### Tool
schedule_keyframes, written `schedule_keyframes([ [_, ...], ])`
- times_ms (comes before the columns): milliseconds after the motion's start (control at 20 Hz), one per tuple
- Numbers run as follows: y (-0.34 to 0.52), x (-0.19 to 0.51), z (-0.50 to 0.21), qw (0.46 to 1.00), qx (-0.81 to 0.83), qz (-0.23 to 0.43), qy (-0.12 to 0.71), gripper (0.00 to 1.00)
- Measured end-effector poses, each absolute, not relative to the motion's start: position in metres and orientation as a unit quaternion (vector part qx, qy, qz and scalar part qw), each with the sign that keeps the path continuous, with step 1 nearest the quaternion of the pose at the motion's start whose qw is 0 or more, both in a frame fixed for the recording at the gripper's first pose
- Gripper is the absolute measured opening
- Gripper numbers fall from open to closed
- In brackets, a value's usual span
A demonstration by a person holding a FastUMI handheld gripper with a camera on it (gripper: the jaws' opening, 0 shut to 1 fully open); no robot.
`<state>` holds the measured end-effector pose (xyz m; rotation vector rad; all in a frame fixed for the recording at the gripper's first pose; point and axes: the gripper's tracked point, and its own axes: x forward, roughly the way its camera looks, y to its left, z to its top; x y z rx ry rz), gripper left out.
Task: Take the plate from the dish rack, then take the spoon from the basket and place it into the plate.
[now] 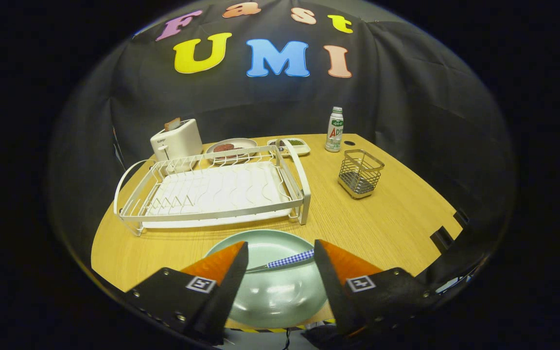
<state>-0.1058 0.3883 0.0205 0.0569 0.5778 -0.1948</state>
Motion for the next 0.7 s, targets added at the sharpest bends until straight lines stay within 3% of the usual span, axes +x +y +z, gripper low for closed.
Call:
schedule_keyframes([
  [50, 0.389, -0.105, 0.020, 0.954, 0.028, -0.095, 0.284, 0.95],
  [350, 0.392, -0.092, 0.046, 0.965, 0.033, -0.064, 0.250, 0.98],
  [700, 0.363, -0.058, 0.171, 0.993, 0.025, -0.038, 0.111, 0.98],
])
